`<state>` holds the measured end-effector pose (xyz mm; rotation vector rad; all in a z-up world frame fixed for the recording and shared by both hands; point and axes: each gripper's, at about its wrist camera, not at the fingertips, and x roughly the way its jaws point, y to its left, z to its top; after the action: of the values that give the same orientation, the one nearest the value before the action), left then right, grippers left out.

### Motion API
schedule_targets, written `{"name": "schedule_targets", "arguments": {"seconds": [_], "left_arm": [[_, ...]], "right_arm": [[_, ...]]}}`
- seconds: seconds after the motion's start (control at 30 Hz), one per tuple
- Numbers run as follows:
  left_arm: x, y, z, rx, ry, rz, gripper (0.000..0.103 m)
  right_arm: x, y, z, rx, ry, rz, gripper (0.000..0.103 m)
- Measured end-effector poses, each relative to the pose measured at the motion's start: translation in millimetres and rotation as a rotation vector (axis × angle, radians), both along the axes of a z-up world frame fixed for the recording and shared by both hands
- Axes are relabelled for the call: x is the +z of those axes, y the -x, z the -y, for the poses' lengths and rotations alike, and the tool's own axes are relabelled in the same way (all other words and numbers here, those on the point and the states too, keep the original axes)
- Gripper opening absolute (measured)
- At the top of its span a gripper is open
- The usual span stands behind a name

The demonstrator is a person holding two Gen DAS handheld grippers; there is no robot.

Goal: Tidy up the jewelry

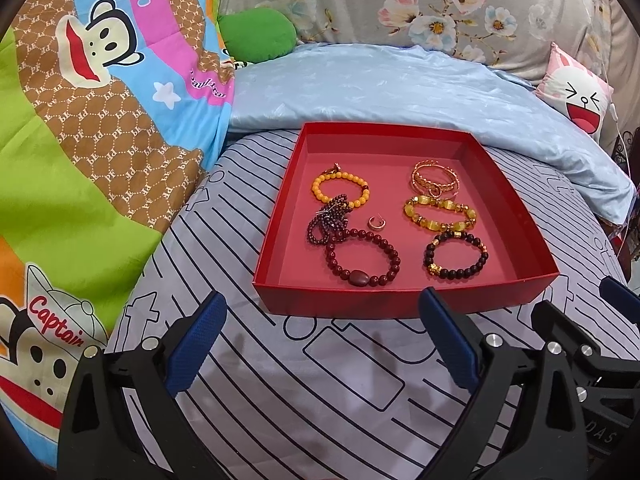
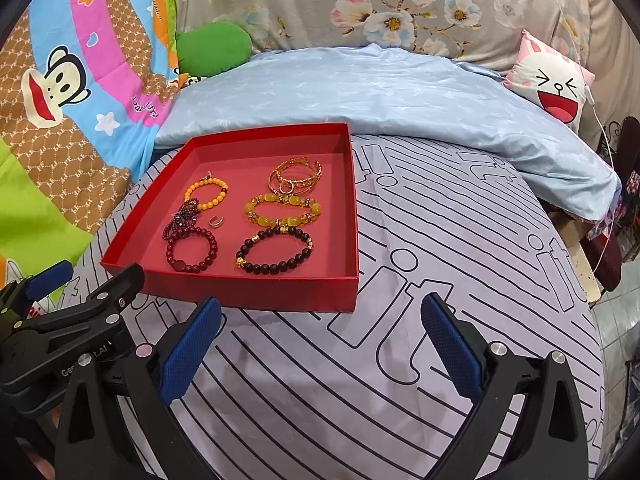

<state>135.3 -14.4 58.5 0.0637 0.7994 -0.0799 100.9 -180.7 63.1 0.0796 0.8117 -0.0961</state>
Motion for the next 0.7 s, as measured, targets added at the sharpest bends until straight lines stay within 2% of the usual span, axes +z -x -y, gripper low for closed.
{"name": "schedule_targets", "arguments": {"seconds": [0.7], "left_arm": [[1.0,5.9,-4.8,0.014,0.009,-0.008,0.092]], "right_arm": [[3.3,3.7,-2.7,0.011,0.013,0.006,0.097]]}}
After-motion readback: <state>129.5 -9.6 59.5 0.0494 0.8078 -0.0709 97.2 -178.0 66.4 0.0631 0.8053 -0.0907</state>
